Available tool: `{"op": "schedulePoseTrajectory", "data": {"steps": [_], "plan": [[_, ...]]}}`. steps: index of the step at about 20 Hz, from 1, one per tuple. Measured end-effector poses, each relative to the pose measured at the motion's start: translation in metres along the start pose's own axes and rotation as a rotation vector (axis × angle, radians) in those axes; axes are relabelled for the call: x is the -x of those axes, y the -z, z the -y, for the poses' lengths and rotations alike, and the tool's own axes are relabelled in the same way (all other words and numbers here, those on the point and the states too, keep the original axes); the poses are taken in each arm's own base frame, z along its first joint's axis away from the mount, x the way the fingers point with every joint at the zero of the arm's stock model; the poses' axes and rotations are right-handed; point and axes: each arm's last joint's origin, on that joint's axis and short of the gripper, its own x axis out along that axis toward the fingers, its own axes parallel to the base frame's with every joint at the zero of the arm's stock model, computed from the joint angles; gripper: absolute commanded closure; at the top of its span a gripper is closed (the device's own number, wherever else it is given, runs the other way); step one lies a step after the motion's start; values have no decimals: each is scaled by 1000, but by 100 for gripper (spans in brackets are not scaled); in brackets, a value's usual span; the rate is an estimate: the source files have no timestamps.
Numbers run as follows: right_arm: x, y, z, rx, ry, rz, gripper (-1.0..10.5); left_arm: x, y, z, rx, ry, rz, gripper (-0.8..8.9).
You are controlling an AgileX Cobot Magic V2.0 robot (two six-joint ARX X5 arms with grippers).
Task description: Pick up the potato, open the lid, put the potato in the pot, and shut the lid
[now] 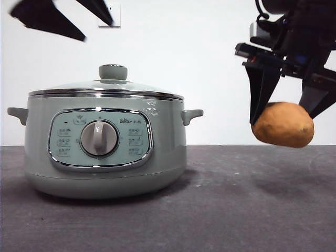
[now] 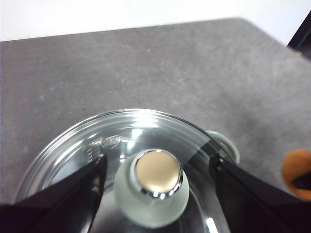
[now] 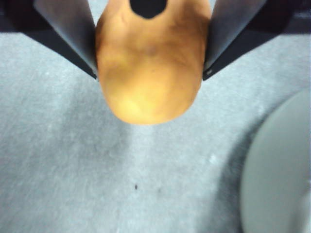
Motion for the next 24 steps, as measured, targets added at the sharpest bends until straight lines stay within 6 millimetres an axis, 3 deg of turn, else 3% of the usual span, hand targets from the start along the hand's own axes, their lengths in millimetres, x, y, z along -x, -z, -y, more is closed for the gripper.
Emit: {"op": "schedulePoseTrajectory", "data": {"steps": [5,8,9,10,12,20,22,24], "plan": [[8,3,0,1,2,8,946,-43,19,5,-55,-54,-108,461],[8,4,0,0,3,3,946,-53,23,4,-60,-58,-124,472],[8,4,0,0,3,3,946,-54,23,4,-60,-57,-126,477],[8,4,0,0,3,3,946,-54,24,4,-60,-57,-129,556],[8,4,0,0,3,3,946,-55,25,4,-67,-53,-138,815],[9,4,0,0,2,5,946,-55,23,4,-93,-59,-117,822],[14,4,0,2,-1,20,946,-48,19,5,-102,-63,-94,822],[20,6,-1,5,-7,42,946,-28,8,8,-117,-71,-35,822]]}}
